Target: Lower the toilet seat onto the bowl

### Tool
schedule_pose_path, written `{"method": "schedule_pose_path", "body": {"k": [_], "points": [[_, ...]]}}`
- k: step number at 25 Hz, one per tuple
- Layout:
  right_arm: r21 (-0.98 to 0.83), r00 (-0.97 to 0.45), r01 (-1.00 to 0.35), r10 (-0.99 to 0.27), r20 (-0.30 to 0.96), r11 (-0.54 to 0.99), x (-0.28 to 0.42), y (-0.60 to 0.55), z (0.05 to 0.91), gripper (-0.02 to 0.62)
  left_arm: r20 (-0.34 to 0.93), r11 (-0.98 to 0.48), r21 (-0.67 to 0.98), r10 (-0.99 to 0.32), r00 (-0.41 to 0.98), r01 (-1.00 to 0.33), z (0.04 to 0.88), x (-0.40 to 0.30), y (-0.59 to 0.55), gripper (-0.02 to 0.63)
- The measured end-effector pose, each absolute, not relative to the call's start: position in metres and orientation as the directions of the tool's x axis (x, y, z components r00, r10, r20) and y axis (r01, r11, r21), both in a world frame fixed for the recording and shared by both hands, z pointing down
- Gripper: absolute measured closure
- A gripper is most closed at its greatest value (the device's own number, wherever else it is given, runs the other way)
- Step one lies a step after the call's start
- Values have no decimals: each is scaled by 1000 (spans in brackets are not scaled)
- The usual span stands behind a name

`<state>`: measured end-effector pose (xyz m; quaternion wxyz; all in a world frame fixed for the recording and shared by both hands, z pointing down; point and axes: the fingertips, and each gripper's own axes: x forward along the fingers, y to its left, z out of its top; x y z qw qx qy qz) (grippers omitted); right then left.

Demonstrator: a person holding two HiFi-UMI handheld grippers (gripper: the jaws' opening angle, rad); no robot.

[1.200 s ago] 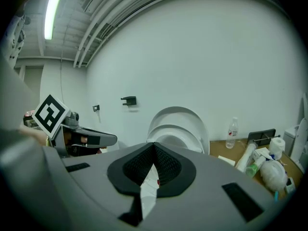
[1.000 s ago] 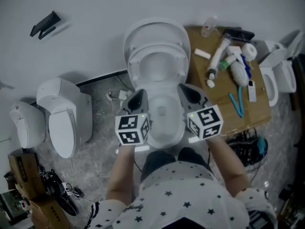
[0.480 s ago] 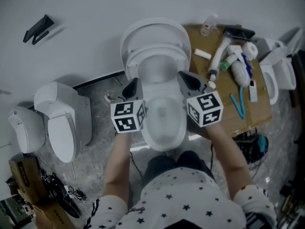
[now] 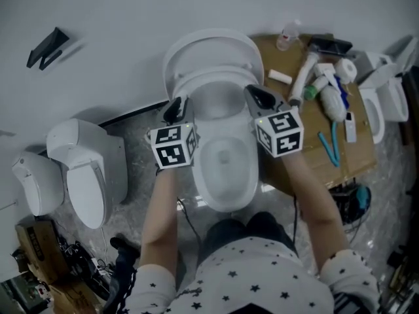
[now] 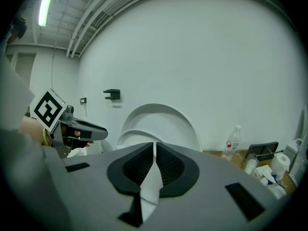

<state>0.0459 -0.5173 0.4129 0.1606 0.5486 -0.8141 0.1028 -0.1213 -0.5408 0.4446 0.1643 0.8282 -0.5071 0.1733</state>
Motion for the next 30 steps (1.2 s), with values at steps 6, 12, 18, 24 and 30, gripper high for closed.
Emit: {"method": "schedule_pose_path", "body": {"k": [6, 12, 18, 24, 30], "points": [[18, -319, -935, -862, 395, 354, 54, -540, 426, 583, 471, -443, 94, -770, 431, -892, 455, -118, -568, 451], [24, -297, -941, -856, 423, 339, 56, -560, 440, 496, 480, -442, 80, -768, 424, -893, 465, -117, -593, 388], [17, -293, -942, -845, 447, 336, 57, -575, 453, 416, 503, -468, 76, -745, 439, -880, 473, -112, -608, 368], [7, -295, -943, -847, 443, 332, 56, -586, 454, 410, 513, -486, 96, -724, 461, -869, 480, -106, -613, 368], [7, -310, -936, -830, 464, 353, 51, -587, 459, 410, 526, -494, 67, -721, 452, -867, 484, -105, -612, 368]]}}
